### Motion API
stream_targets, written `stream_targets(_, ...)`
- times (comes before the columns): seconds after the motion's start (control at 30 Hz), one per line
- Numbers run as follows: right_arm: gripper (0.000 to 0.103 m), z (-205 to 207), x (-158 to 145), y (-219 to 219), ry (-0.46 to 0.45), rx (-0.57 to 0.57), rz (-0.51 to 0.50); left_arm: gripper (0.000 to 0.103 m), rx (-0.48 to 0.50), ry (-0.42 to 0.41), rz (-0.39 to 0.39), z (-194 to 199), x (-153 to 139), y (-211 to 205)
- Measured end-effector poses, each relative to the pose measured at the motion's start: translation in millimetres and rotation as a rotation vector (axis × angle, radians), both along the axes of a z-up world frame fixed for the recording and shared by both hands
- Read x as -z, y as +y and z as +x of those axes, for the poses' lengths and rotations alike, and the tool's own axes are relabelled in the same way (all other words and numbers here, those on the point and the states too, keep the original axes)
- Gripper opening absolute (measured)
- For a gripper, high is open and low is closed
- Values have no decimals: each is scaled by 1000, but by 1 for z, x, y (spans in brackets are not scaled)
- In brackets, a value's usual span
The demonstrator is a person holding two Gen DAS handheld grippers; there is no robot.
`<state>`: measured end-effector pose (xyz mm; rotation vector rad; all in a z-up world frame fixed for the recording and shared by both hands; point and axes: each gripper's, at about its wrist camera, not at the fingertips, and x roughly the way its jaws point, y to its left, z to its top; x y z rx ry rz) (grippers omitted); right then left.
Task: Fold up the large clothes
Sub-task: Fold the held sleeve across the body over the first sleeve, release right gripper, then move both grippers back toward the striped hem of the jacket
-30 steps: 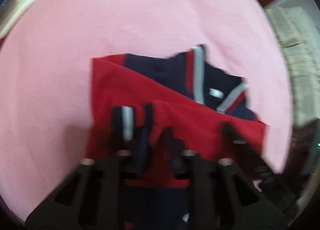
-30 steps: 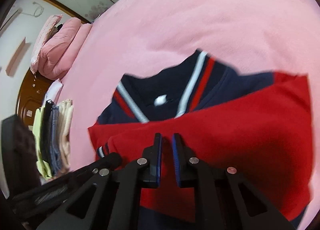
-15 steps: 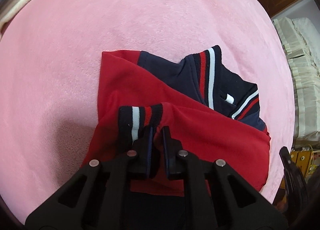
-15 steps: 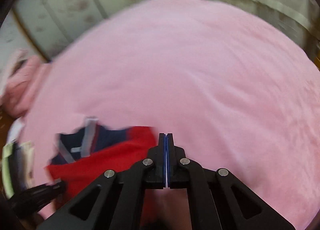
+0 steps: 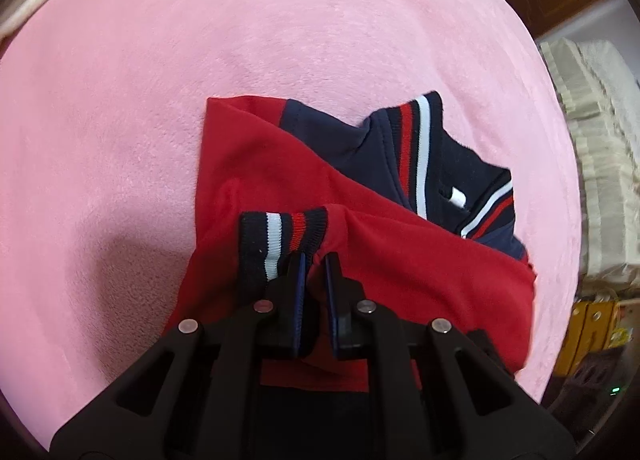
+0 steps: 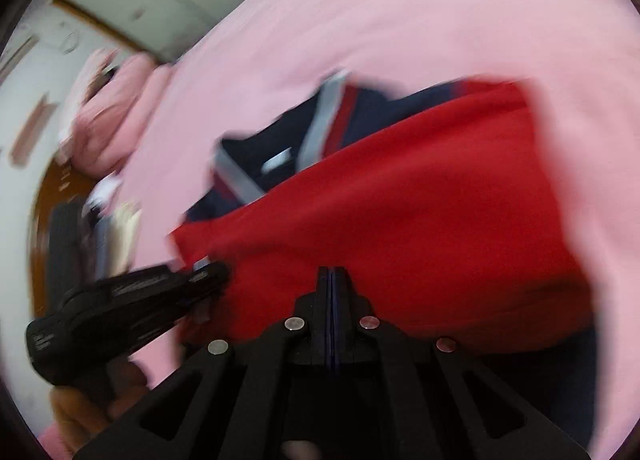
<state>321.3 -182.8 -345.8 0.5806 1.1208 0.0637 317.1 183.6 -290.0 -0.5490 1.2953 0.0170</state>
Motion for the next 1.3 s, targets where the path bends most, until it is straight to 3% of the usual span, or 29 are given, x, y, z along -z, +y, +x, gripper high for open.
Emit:
stream_targets(0.1,0,-13,-1,-47,4,94,16,9,-13,-12,-14,-9,1,6)
stream_targets(0.27,0,-23,-15,-72,42,148,-205,10,-2,-35,-8,-13,3,4)
stream_targets(0.5,0,-37,-37,-70,25,179,-202,10,62,-60,18,-20,-23,3)
stream_targets(0.63,0,-41,-50,-52,28,146,-157,10,141,-30,108,-29,-45,-2)
stream_targets(0.73,3,-43,-58,-34,41,104,-127,11,199,-13,132,-40,-58,-5)
stream_targets(0.8,3,-40,-64,-6,37,49,-128,17,231,-14,137,-48,-69,-2)
stream_targets(0.87,4,-42,-73,12,43,4,-146,45,266,-16,174,-58,-80,-3)
stream_targets(0.93,6,-43,-81,30,43,-27,-162,54,293,-29,202,-68,-92,0)
stream_targets(0.97,9,-46,-89,38,41,-41,-166,55,305,-31,210,-72,-97,2)
stream_targets(1.07,39,-58,-108,63,25,-80,-189,67,332,-36,222,-83,-110,6)
stream_targets(1.13,72,-65,-120,74,8,-116,-230,74,342,-53,206,-91,-115,10)
stream_targets(1.3,78,-80,-136,98,-23,-206,-296,75,350,-40,230,-107,-122,17)
